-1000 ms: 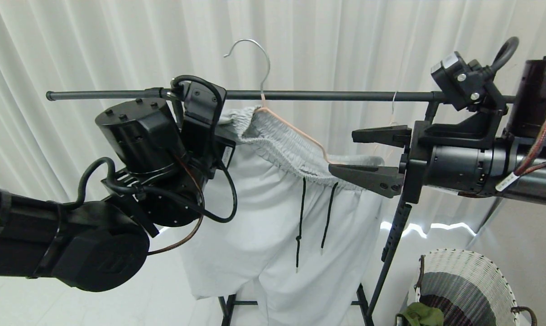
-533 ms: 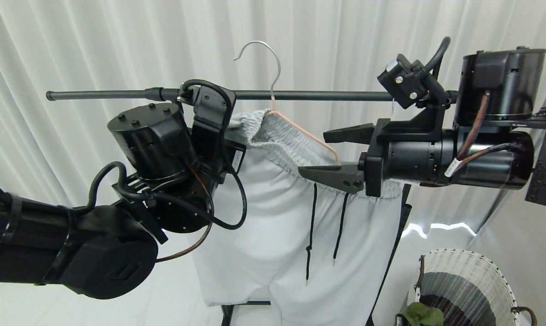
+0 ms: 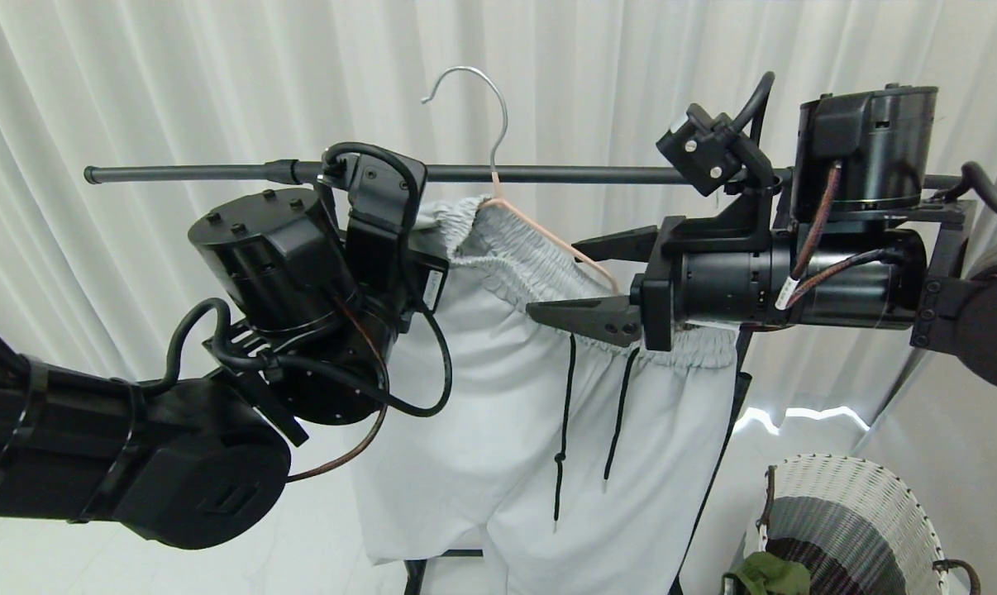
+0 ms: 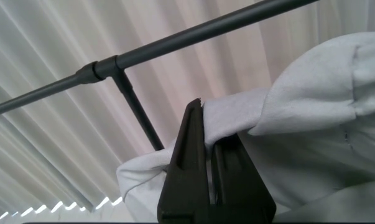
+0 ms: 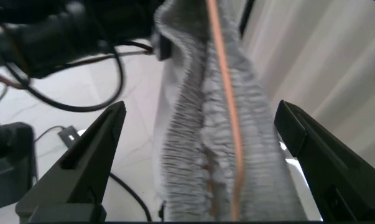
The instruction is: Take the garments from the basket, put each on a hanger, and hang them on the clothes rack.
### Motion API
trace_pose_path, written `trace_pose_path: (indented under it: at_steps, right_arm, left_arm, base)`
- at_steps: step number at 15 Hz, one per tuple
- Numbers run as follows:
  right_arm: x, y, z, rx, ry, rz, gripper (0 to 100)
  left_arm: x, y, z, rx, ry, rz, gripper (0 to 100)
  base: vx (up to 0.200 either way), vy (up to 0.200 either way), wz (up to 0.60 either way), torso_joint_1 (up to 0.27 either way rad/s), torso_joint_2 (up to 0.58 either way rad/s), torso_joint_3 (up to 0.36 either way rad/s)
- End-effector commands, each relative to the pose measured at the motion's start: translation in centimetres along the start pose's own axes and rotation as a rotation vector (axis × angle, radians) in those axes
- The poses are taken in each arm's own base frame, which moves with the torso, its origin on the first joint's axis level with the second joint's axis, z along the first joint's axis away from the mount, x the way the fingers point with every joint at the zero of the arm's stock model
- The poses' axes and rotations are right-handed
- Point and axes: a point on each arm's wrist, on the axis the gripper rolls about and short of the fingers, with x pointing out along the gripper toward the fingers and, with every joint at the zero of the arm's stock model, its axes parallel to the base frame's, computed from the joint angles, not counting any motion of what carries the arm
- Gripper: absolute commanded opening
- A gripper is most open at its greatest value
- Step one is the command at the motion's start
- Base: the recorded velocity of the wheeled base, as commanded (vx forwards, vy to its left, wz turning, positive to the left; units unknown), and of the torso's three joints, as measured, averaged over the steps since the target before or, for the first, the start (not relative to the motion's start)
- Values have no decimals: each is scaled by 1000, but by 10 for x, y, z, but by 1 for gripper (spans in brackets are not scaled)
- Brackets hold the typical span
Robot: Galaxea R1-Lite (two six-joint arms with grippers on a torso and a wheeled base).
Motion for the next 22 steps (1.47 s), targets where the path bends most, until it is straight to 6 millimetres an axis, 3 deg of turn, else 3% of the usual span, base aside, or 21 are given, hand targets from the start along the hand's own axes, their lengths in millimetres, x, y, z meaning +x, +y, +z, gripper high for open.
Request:
trace_pose_path:
  at_steps: [1, 12, 13, 22]
  right_arm:
    - [2, 3, -1, 1, 0, 30, 100]
    - [13, 5, -8, 18, 18, 89, 100]
    - [12, 5, -8, 19, 16, 87, 0]
    - [11, 5, -8, 33, 20, 86, 0]
  left_arm:
    - [1, -1, 0, 1, 1, -1, 0]
    - [-2, -10, -1, 7, -3, -37, 0]
    - [-2, -12, -2, 8, -3, -42, 0]
    - [-4, -17, -1, 8, -10, -61, 0]
  base:
    - [0, 0, 0, 0, 0, 0]
    - [0, 0, 0, 0, 0, 0]
    - [0, 0, 0, 0, 0, 0]
    - [0, 0, 0, 0, 0, 0]
